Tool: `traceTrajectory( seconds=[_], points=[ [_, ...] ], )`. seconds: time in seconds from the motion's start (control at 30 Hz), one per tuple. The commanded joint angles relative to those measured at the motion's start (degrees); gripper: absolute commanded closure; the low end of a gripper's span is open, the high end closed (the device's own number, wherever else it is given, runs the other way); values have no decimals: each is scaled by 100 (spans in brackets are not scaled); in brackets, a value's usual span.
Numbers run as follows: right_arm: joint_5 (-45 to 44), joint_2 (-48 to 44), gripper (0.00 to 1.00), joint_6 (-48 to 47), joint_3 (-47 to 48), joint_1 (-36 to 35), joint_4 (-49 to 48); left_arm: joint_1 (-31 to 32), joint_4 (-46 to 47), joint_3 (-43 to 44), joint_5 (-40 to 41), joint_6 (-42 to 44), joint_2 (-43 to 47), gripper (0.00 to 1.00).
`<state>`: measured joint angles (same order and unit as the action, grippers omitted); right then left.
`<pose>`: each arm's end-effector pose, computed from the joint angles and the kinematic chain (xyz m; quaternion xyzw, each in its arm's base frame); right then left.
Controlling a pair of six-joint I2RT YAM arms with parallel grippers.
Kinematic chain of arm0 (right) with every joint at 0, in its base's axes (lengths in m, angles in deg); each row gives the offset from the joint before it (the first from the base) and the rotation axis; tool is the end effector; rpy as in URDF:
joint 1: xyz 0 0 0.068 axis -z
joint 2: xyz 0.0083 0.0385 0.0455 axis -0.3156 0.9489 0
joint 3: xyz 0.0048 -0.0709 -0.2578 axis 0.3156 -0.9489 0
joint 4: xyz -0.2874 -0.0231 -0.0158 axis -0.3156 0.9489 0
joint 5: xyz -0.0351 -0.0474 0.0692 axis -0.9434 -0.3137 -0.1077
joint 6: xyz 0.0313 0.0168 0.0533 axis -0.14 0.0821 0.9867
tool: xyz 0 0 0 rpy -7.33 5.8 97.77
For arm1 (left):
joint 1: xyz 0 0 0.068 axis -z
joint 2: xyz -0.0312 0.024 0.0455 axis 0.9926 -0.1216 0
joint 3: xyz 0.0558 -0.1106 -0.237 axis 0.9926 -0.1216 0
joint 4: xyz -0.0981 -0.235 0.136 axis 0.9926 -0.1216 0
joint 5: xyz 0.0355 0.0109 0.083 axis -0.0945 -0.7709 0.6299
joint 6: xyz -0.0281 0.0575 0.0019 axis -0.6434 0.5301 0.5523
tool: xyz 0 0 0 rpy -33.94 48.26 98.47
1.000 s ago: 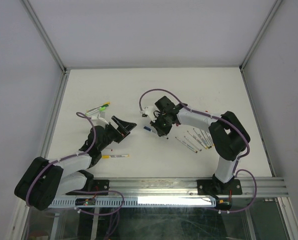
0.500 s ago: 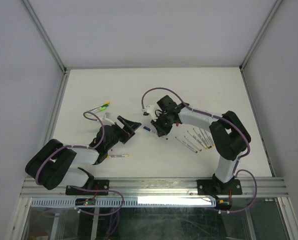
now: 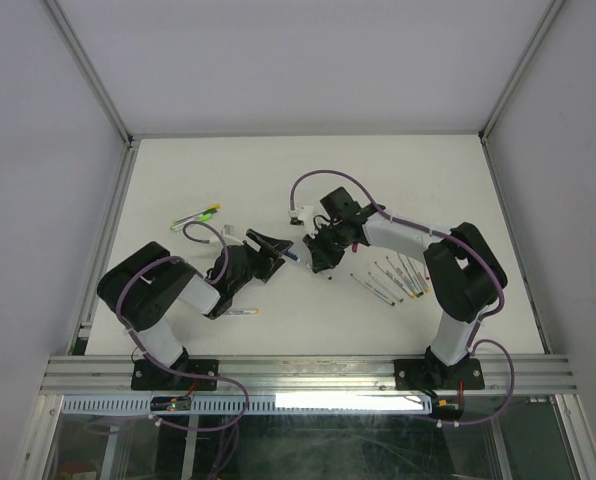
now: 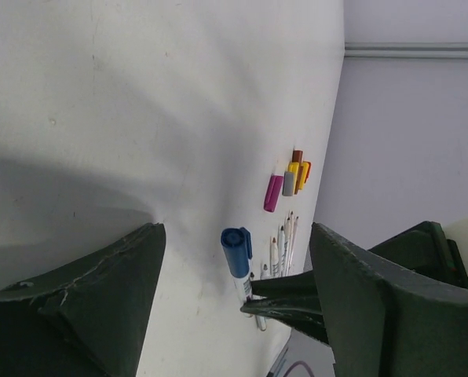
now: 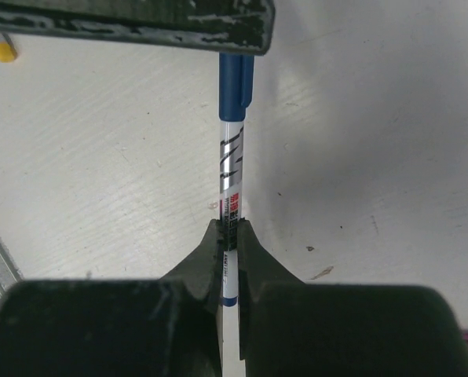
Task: Open the pen caps
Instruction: Pick up the pen from the center of the board.
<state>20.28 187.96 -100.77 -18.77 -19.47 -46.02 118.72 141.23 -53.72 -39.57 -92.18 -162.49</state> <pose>0.2871 0.2520 0.1479 -0.5086 0.8015 0.2596 0.1774 0.2276 -0.1582 0.0657 -0.3232 0.7735 -0.4342 0.3297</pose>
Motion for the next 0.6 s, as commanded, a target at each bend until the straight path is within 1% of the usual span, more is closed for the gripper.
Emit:
traceTrajectory(
  seconds=[0.0, 0.13, 0.2, 0.27, 0.3, 0.33, 0.43, 0.5, 0.57],
  points=[
    [429, -224, 100, 138, 0, 58, -241, 74, 1372, 135, -16, -360, -517, 26],
    [605, -97, 100, 193, 44, 86, -208, 104, 1736, 150, -43, -441, -773, 34],
    [656, -46, 100, 215, 68, 100, -193, 139, 1790, 146, -26, -444, -811, 39],
    [688, -3, 100, 227, 81, 102, -186, 173, 1796, 168, -27, -425, -832, 42],
    [704, 16, 100, 227, 88, 110, -174, 181, 1808, 177, -31, -425, -848, 46],
    [719, 41, 100, 234, 96, 105, -162, 200, 1825, 182, -29, -427, -866, 53],
    [750, 110, 100, 236, 127, 126, -121, 219, 1937, 191, -70, -426, -949, 65],
    [767, 157, 100, 236, 147, 138, -71, 227, 2014, 183, -88, -439, -985, 77],
    [790, 226, 100, 229, 192, 146, -11, 235, 2055, 167, -96, -444, -984, 83]
  ],
)
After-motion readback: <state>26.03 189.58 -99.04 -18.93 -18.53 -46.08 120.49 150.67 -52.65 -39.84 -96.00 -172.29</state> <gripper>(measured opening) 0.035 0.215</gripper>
